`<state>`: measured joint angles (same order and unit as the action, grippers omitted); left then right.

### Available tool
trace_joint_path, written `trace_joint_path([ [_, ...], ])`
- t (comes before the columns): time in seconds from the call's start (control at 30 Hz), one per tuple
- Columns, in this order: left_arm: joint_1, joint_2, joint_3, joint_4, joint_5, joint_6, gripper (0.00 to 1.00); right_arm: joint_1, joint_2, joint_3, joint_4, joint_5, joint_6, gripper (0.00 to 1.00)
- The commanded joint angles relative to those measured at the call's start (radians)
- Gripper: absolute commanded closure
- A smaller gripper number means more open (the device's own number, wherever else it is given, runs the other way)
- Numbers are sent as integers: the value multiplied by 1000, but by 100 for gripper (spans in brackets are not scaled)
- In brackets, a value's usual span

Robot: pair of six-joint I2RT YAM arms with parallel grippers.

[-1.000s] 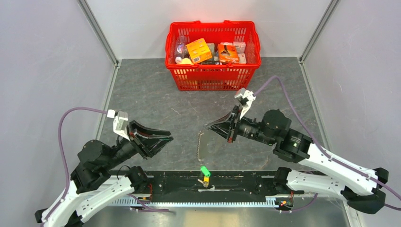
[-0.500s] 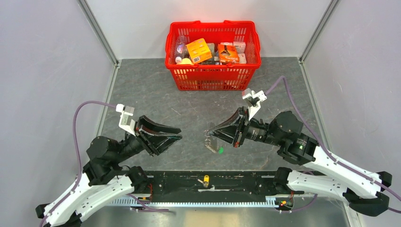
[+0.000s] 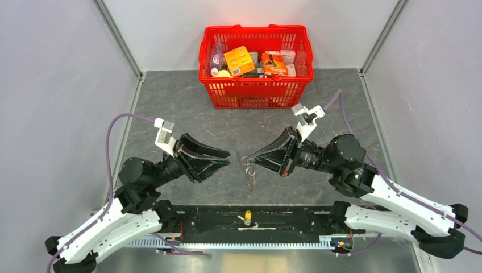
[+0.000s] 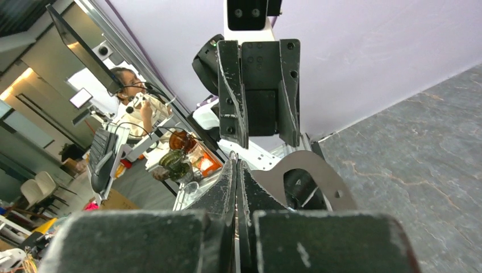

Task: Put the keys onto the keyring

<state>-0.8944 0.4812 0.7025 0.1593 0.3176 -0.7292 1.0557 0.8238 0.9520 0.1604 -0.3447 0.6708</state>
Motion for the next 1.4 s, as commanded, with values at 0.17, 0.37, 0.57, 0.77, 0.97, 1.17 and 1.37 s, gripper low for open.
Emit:
trace_joint_path([
  [0.17,-3,39,-58,246,49,-103,51,-2,37,-66,266,25,116,100],
  [0.37,-3,39,-71,281,50,-117,51,-2,41,-92,322,58,148,100],
  [0.57,-3,42,-86,296,51,-124,53,-2,76,-101,395,85,197,100],
  [0.77,-3,38,-80,312,49,-124,53,-2,119,-110,450,104,242,100],
  [0.97,-3,46,-78,330,48,-122,54,0,143,-118,493,107,274,100],
  [1.17,-3,54,-74,339,47,-116,55,3,161,-119,514,108,287,100],
  [1.37,-3,53,-69,335,41,-109,57,10,172,-118,516,107,288,100],
])
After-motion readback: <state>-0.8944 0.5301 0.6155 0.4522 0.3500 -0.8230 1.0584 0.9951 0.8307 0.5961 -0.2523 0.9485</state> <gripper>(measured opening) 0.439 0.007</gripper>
